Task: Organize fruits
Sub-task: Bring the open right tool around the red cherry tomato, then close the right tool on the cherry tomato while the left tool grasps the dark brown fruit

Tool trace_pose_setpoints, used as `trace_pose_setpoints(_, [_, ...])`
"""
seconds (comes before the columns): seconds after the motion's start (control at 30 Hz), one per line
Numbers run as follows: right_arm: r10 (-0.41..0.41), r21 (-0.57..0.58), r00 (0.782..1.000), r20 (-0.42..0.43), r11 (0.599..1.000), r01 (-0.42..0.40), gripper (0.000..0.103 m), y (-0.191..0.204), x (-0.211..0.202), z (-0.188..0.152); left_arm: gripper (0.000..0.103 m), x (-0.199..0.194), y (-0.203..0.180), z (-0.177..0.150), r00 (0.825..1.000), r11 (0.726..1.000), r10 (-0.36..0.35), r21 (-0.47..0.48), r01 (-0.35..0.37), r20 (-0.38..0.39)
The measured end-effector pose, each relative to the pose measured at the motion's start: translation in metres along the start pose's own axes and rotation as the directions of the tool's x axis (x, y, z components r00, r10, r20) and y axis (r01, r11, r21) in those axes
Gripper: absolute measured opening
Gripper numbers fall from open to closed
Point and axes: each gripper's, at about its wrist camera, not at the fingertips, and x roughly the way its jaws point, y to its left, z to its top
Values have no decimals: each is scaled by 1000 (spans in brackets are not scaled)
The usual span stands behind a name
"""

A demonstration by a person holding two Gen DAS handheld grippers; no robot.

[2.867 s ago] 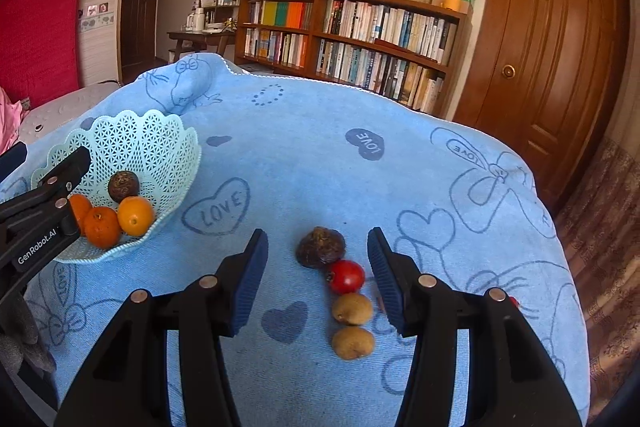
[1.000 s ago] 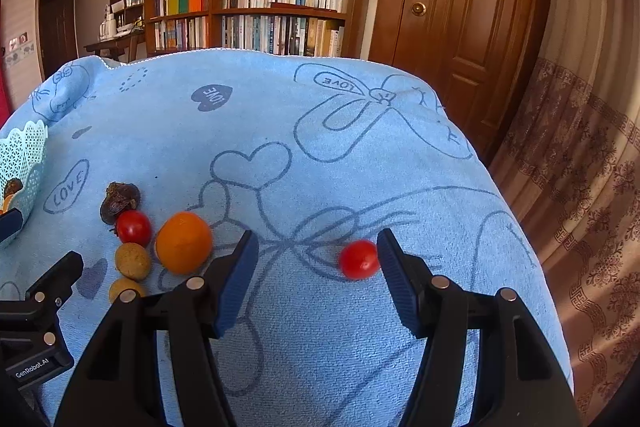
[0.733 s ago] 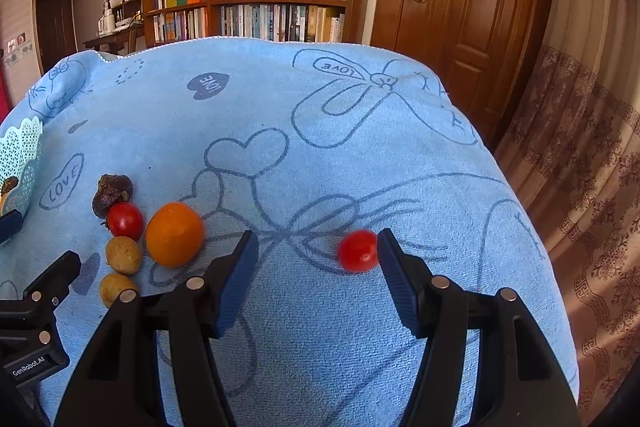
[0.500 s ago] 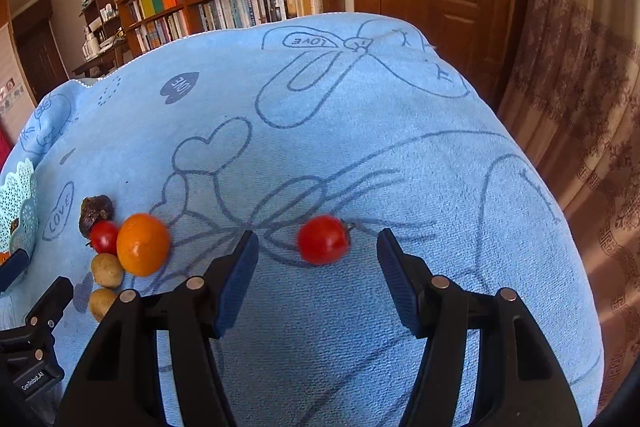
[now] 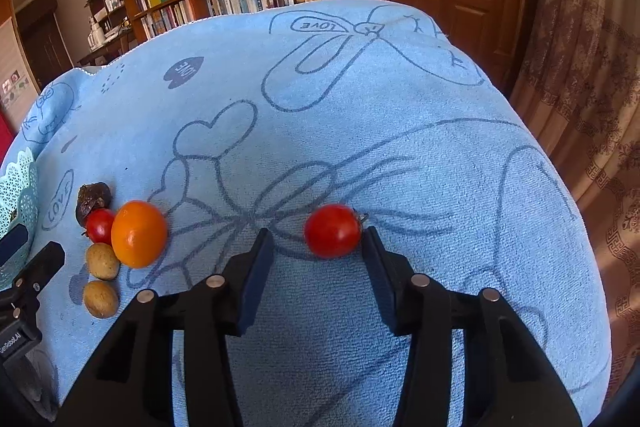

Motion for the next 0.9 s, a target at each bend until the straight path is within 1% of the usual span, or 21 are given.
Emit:
trace_pose_setpoints(0.07, [-8,3,1000,4,1000,8,36,-1,0,0,94,5,2,5,1000,1000,-9,-12,9,-7])
trace_pose_setpoints(0.17, [-9,4,1000,10,1000,9,29,-1,-1,1,93,12,3,12,1000,1000,-14,-23,14,-14])
trace_pose_setpoints(0.27, [-9,0,1000,12,1000,9,29,-1,-1,1,91,18,3,19,999,999,-31,-33,31,-22])
trace_pose_setpoints(0.33, [-10,0,1000,13,1000,10,29,-1,-2,0,87,23,3,24,998,998,-54,-43,53,-30])
trace_pose_setpoints(0.37, [-10,-1,1000,13,1000,10,29,0,-1,0,86,25,2,26,997,997,-63,-47,62,-36])
trace_pose_setpoints(0.5, [-17,-6,1000,13,1000,17,29,0,-1,0,86,32,-3,33,998,998,-55,-37,54,-32])
trace_pose_setpoints(0.57, [-17,-6,1000,12,1000,17,29,0,0,0,80,35,-5,35,997,997,-71,-36,70,-37])
trace_pose_setpoints(0.73, [-18,-6,1000,13,1000,18,29,1,-1,-1,77,49,-12,36,996,997,-73,-29,72,-59])
trace_pose_setpoints(0.8, [-18,-6,1000,13,1000,18,29,1,0,-1,72,52,-11,36,995,996,-77,-41,75,-63])
trace_pose_setpoints(0.83, [-17,-6,1000,13,1000,17,29,1,-1,-1,68,54,-10,36,994,996,-81,-45,78,-67])
trace_pose_setpoints(0.9, [-17,-6,1000,13,1000,17,30,1,0,-1,61,56,-8,35,992,993,-108,-58,104,-69])
